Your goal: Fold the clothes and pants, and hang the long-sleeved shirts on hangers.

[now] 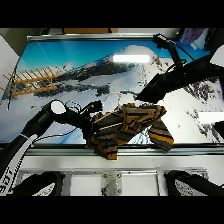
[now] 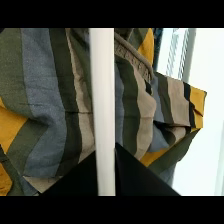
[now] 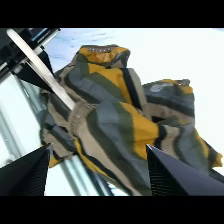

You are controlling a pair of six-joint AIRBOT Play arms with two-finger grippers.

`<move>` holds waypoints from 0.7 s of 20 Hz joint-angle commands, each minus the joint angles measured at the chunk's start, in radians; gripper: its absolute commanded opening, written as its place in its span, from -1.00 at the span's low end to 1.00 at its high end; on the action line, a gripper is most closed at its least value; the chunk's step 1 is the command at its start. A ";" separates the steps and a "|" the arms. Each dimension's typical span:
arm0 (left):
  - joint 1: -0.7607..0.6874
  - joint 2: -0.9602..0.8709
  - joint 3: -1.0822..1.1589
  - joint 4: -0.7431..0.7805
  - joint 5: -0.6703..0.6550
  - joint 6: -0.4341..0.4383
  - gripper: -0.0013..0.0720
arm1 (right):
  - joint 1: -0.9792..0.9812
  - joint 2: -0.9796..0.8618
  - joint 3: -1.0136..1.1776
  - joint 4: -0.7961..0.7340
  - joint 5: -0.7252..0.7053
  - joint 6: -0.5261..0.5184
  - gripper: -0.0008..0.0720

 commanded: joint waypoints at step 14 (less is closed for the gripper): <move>0.000 -0.001 0.000 0.000 -0.033 0.001 -0.93 | -0.536 -0.176 -0.518 0.440 0.180 -1.134 0.77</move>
